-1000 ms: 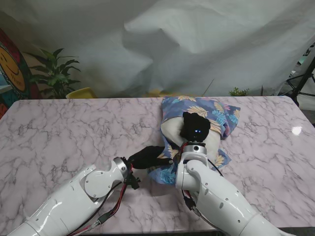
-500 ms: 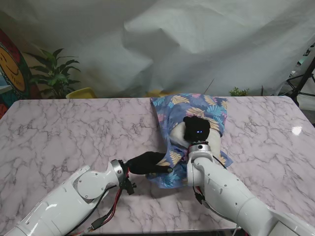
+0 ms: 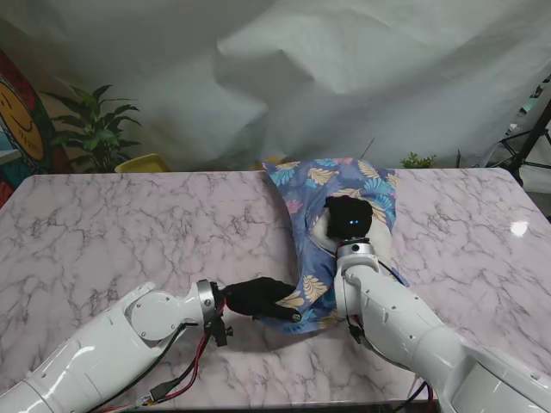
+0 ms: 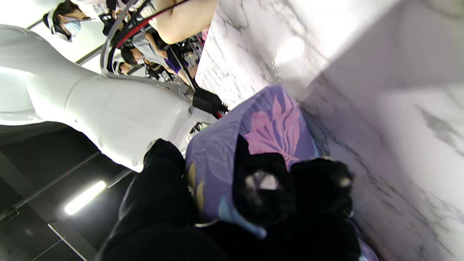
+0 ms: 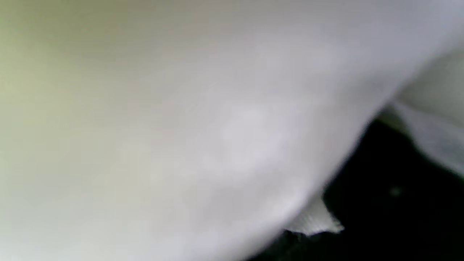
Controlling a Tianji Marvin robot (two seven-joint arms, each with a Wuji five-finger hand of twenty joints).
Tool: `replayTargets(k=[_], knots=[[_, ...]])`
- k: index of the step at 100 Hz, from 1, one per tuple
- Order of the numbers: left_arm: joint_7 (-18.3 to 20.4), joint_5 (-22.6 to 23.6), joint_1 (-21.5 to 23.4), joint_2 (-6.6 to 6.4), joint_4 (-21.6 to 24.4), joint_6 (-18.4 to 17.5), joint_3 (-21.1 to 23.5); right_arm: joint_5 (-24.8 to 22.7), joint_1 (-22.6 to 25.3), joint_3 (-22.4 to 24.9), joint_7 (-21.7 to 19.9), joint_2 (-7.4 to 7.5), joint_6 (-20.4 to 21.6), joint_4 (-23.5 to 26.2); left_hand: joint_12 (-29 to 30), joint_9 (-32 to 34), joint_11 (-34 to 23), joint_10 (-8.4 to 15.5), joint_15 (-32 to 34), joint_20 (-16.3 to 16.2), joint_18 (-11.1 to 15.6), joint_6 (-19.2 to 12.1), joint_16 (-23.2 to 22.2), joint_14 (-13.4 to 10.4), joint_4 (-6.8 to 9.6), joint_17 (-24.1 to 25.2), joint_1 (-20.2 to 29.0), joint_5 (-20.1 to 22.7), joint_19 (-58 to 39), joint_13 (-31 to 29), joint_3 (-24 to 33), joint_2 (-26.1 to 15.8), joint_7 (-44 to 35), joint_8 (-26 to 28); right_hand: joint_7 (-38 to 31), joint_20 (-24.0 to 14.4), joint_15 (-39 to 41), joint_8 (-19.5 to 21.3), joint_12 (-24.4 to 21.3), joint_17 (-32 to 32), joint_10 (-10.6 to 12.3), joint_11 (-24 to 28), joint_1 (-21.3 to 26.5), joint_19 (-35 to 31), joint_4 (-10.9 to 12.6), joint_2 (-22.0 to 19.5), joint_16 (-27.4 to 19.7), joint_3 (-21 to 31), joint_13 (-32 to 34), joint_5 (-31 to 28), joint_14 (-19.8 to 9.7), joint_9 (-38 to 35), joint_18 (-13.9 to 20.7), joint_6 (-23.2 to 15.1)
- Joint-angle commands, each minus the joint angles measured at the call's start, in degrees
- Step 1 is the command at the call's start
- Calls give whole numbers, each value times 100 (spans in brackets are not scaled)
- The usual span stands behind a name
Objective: Put a pillowcase on a pillow
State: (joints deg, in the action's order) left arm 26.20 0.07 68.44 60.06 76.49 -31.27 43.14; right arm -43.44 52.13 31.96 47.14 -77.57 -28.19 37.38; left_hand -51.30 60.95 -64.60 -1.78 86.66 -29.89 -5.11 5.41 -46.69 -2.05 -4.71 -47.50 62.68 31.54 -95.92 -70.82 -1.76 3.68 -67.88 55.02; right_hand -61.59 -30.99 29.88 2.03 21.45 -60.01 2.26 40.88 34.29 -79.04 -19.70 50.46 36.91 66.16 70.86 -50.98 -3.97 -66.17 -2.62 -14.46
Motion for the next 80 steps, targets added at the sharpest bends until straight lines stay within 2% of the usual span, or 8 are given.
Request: replayTargets(k=[1, 17, 27, 35, 44, 56, 69, 80], knots=[[153, -57, -48, -33, 9, -17, -41, -10, -61, -18, -152, 31, -30, -7, -207, 252, -631, -512, 359, 11, 196, -580, 55, -655, -23, -63, 318, -47, -616, -143, -58, -39, -401, 182, -513, -237, 2893, 57, 112, -269, -397, 473, -163, -452, 234, -370, 403, 270, 507, -9, -711, -92, 689, -164], [233, -121, -91, -27, -29, 82, -69, 10, -129, -207, -369, 87, 196, -143, -213, 213, -622, -489, 394, -17, 193, -561, 95, -642, -18, -8, 316, -83, -617, -99, -53, -105, -344, 203, -532, -163, 2647, 159, 125, -199, -319, 559, -383, -242, 150, -404, 300, 197, 501, 106, -659, 60, 592, -231], [-154, 423, -24, 26, -8, 164, 68, 135, -112, -223, -325, 82, 643, -249, -6, 226, -76, -158, -123, 9, 264, -632, 234, -543, 169, 314, -131, 5, -225, 115, 1, -78, 82, -119, -550, -132, 2530, 178, 113, -173, -273, 569, -460, -147, 125, -411, 259, 170, 498, 106, -672, 68, 557, -297], [-89, 874, -8, -34, 189, 414, 283, 157, -90, -261, -216, 94, 943, -322, 467, -815, 1567, -77, -1934, -337, -87, -686, -118, 393, 209, 1893, -1351, -332, 1300, 1680, 20, -110, 1110, -1002, -551, -108, 2424, 177, 103, -152, -244, 566, -538, -77, 98, -412, 224, 153, 493, 139, -673, 105, 555, -321], [-258, 1342, 61, -51, 349, 435, 595, 119, -27, -270, -118, 139, 1123, -308, 1249, -2076, 3109, -282, -3853, -345, -207, -639, 97, 735, 180, 3106, -2311, -185, 2559, 3131, -42, -197, 2332, -1662, -555, -97, 2360, 181, 100, -143, -214, 569, -582, -41, 79, -393, 204, 146, 490, 169, -665, 130, 541, -347], [-806, 1558, 287, 39, 487, 219, 1052, -37, 88, -249, -115, 255, 1184, -160, 1722, -2458, 3666, -359, -4639, -987, 45, -857, 236, 861, 132, 3117, -2740, 732, 2444, 3467, -75, -352, 2458, -2036, -558, -92, 2278, 186, 95, -119, -189, 574, -604, -10, 61, -366, 182, 149, 494, 217, -664, 170, 537, -356], [-1899, 1869, 493, 290, 547, 10, 1410, -190, 170, -243, -126, 372, 1282, -37, 1610, -1728, 3275, -226, -4226, -1089, 202, -857, 131, 897, 149, 2506, -2313, 1557, 1662, 2841, -31, -712, 1577, -1980, -543, -59, 1895, 219, 62, 44, -133, 548, -695, 156, 23, -373, 60, 129, 489, 340, -600, 316, 442, -375], [-2726, 2626, 424, 454, 519, 342, 1459, -291, 280, -143, -129, 458, 1361, 141, 1804, -2220, 3584, -198, -4882, -644, 118, -813, 474, 794, 207, 2952, -1541, 961, 2405, 3322, -10, -855, 2065, -2259, -489, 18, 1336, 264, 22, 267, -61, 498, -817, 385, -16, -395, -110, 91, 480, 519, -528, 506, 243, -379]])
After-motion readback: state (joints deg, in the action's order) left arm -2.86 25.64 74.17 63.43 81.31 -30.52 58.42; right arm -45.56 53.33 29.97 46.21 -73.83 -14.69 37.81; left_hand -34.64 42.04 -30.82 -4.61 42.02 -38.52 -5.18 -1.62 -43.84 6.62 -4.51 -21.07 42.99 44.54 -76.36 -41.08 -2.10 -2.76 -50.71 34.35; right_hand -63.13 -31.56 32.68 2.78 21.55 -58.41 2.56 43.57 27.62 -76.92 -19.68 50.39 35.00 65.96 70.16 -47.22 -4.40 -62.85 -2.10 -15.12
